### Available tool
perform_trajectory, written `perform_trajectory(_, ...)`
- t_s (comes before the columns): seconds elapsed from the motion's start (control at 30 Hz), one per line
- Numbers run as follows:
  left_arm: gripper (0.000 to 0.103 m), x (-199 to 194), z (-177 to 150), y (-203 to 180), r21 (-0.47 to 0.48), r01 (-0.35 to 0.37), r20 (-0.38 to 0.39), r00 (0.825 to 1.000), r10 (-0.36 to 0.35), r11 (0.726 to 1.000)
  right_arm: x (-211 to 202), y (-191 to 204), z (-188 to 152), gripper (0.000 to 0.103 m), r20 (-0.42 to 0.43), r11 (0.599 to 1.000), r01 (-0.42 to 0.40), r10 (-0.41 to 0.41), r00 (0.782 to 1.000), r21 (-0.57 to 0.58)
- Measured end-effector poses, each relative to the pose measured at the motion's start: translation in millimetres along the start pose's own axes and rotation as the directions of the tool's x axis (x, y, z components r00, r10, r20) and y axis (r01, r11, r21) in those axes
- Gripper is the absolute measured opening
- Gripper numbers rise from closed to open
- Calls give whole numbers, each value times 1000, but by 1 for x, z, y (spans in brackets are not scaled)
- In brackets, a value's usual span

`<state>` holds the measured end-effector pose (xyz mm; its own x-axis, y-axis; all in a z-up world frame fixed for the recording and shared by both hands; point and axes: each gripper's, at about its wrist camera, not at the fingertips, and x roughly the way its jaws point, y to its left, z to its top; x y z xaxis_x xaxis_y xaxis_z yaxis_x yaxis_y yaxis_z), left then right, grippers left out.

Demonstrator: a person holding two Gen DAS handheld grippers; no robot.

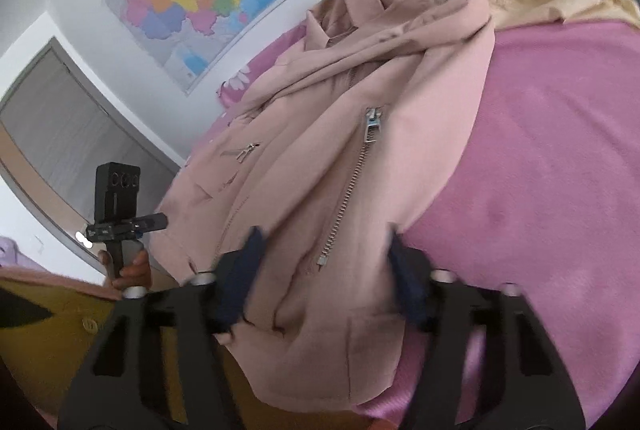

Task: Fold large clothes

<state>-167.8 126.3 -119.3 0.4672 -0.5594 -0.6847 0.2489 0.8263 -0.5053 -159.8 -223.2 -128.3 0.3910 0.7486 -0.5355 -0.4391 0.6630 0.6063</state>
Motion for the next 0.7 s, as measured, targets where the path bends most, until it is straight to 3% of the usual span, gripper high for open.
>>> perform_trajectory(0.03,54,1,1,1,-11,-31,-1,1000,31,999,0,0,-2,28,0,1000,5,-5,1000,0)
perform_trajectory(0.07,22,2,1,2,-21,-81,-5,997,81,997,-2,-1,-3,16,4,1000,2,-2,1000,5)
perform_trajectory(0.1,13,3,1,4,-26,-112,-10,994,111,993,-5,-4,-2,12,11,1000,-12,12,1000,25)
perform_trajectory(0.17,6,-5,3,6,-44,-102,11,995,102,994,-12,-7,0,8,29,998,-22,21,999,51)
perform_trajectory(0.33,4,-51,8,-2,-25,-46,118,992,49,999,-57,3,9,7,147,990,-134,125,981,46)
perform_trajectory(0.47,4,-78,8,-12,2,9,143,990,-9,1000,-89,17,13,7,206,986,-164,159,966,6)
perform_trajectory(0.53,4,-86,7,-15,12,29,147,989,-31,1000,-99,26,12,7,215,982,-186,188,958,-31)
perform_trajectory(0.7,5,-67,2,-2,1,35,65,997,-35,999,-75,11,7,10,139,989,-143,136,981,47)
